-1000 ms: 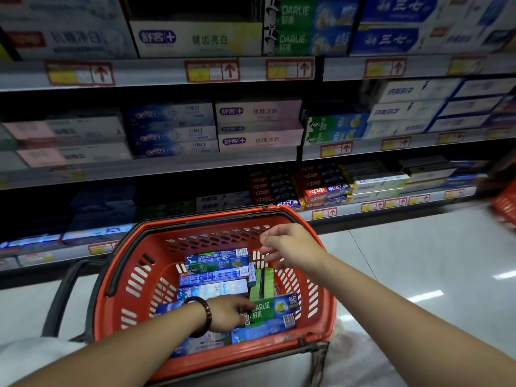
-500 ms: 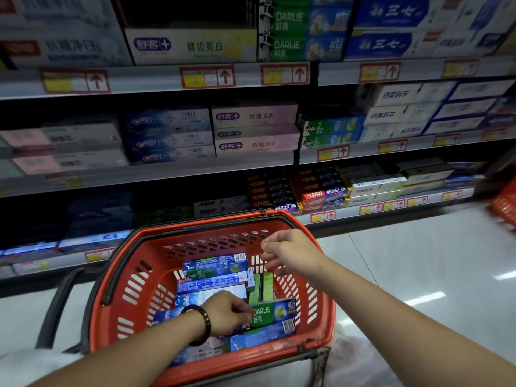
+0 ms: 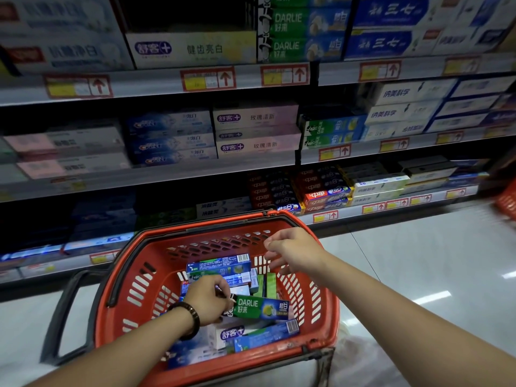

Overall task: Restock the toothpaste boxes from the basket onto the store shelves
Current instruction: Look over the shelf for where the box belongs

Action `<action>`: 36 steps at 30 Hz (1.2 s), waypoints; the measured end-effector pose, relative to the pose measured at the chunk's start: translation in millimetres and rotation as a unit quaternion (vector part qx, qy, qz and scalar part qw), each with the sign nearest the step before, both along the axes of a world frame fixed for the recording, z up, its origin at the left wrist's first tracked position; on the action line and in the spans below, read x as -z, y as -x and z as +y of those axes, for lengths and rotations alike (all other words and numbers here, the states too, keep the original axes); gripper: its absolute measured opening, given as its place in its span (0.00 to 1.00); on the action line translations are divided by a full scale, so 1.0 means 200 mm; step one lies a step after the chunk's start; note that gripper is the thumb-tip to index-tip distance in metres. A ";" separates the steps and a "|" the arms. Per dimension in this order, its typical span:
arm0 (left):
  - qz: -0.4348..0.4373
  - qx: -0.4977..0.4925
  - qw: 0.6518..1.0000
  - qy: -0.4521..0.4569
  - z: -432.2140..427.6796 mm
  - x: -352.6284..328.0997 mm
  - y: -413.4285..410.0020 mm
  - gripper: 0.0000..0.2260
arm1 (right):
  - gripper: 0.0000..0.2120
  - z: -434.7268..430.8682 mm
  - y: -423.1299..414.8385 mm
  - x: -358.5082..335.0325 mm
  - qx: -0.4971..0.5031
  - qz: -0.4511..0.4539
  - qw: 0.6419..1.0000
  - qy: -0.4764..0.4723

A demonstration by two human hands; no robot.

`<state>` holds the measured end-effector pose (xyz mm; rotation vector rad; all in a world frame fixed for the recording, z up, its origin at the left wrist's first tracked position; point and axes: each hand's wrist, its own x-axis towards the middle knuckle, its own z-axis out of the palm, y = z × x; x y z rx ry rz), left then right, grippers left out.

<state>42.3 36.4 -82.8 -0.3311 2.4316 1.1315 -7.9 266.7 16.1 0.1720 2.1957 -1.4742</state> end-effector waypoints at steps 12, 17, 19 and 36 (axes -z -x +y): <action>0.020 -0.126 0.991 -0.041 -0.12 -0.14 0.07 0.11 | 0.08 0.02 0.02 0.02 0.018 0.001 1.000 -0.014; 0.026 -0.162 0.984 -0.074 -0.16 -0.19 0.09 0.11 | 0.08 0.03 0.01 0.01 0.023 0.011 0.999 -0.034; 0.031 -0.170 0.981 -0.083 -0.18 -0.20 0.10 0.12 | 0.06 0.03 0.02 0.01 0.026 0.015 0.999 -0.043; 0.062 -0.238 0.942 -0.229 -0.28 -0.40 0.15 0.12 | 0.11 0.02 0.02 0.01 0.060 0.014 0.996 -0.061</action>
